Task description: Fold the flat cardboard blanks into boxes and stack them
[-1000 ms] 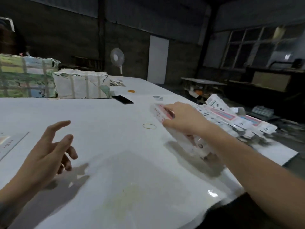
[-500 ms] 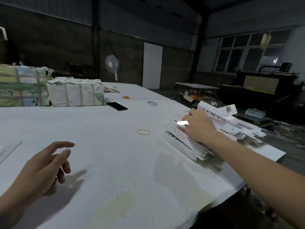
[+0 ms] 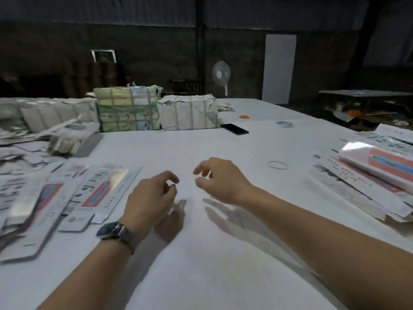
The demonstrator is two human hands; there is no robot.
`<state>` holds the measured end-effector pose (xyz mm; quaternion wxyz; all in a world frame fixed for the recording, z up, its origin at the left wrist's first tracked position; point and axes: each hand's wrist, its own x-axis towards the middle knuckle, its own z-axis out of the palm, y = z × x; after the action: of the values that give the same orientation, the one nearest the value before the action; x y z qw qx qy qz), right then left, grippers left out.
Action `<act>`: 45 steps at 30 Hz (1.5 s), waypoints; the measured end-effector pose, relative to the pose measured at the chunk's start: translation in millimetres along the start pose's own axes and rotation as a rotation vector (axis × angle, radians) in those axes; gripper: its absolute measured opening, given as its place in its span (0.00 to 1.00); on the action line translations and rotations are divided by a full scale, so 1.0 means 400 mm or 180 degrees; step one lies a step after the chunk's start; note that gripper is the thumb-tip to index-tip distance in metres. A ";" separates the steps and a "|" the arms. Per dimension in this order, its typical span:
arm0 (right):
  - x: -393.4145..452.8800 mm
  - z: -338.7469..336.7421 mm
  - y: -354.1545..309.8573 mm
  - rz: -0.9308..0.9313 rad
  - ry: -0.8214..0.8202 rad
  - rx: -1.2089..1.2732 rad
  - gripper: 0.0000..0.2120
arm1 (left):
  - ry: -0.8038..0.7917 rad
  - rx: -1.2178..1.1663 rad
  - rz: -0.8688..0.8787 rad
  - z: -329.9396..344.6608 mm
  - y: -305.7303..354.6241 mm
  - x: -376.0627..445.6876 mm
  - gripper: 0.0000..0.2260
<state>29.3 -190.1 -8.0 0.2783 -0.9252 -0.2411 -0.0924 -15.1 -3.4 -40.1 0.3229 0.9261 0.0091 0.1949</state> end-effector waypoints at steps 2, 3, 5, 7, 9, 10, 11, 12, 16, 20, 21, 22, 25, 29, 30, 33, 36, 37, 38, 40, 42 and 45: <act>0.016 0.058 -0.035 -0.0230 0.0018 0.0130 0.12 | 0.0039 0.0547 -0.0068 -0.014 -0.022 0.013 0.12; 0.019 0.081 -0.040 -0.0322 0.0035 0.0178 0.11 | 0.0074 0.0858 -0.0128 -0.020 -0.038 0.022 0.14; 0.017 0.123 -0.030 -0.0440 0.0018 0.0200 0.10 | 0.0127 0.1423 -0.0454 -0.043 -0.072 0.035 0.20; 0.007 0.144 -0.006 -0.0483 -0.0031 0.0200 0.10 | 0.0048 0.1737 -0.0892 -0.067 -0.105 0.043 0.24; 0.001 0.146 0.012 -0.0493 0.0068 0.0464 0.09 | -0.0152 0.1863 -0.1269 -0.088 -0.132 0.049 0.25; 0.000 0.146 0.016 -0.0484 0.0109 0.0572 0.08 | -0.0251 0.1857 -0.1417 -0.098 -0.140 0.052 0.26; 0.000 0.145 0.018 -0.0476 0.0119 0.0629 0.08 | -0.0311 0.1807 -0.1497 -0.105 -0.144 0.054 0.26; 0.001 0.145 0.019 -0.0464 0.0110 0.0665 0.08 | -0.0335 0.1747 -0.1511 -0.111 -0.146 0.055 0.25; 0.001 0.144 0.018 -0.0409 0.0068 0.0760 0.08 | -0.0265 0.1716 -0.1207 -0.113 -0.142 0.055 0.22; -0.001 0.139 0.014 -0.0371 0.0051 0.0862 0.09 | 0.0014 0.1653 -0.1027 -0.113 -0.126 0.050 0.21; -0.002 0.138 0.015 -0.0351 0.0061 0.0896 0.10 | 0.0061 0.1554 -0.1003 -0.112 -0.122 0.049 0.23; -0.003 0.137 0.014 -0.0333 0.0079 0.0930 0.10 | 0.0105 0.1429 -0.0970 -0.110 -0.117 0.046 0.25; 0.001 0.137 0.016 -0.0270 0.0169 0.1089 0.09 | 0.0199 0.1052 -0.0747 -0.098 -0.098 0.045 0.31; 0.009 0.136 0.016 -0.0119 0.0332 0.1633 0.11 | 0.0478 -0.0263 -0.0455 -0.092 -0.040 0.045 0.45; 0.011 0.134 0.015 -0.0052 0.0362 0.1884 0.14 | 0.0493 -0.0692 -0.0443 -0.090 -0.024 0.040 0.46; 0.014 0.128 0.014 0.0045 0.0439 0.2475 0.14 | 0.0075 -0.1693 -0.0484 -0.058 0.020 0.018 0.47; 0.008 0.121 0.006 -0.0038 0.0494 0.2808 0.13 | -0.0236 -0.1779 -0.0432 -0.006 0.046 -0.003 0.43; 0.004 0.119 0.002 -0.0057 0.0484 0.2859 0.14 | -0.0242 -0.1766 -0.0404 0.007 0.052 -0.009 0.40; 0.001 0.119 0.000 -0.0071 0.0472 0.2884 0.15 | -0.0227 -0.1738 -0.0380 0.015 0.054 -0.012 0.39; -0.001 0.119 -0.005 -0.0086 0.0435 0.2907 0.15 | -0.0173 -0.1670 -0.0351 0.021 0.053 -0.014 0.41; 0.001 0.120 -0.011 -0.0085 0.0433 0.2955 0.15 | -0.0131 -0.1654 -0.0333 0.020 0.054 -0.015 0.42; 0.004 0.119 -0.016 -0.0022 0.0469 0.3188 0.14 | -0.0129 -0.1641 -0.0333 0.023 0.062 -0.019 0.44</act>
<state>29.3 -158.0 -43.8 0.7038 -0.6684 -0.2386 -0.0313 -21.6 -29.5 -34.5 0.5578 0.8153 0.0006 0.1553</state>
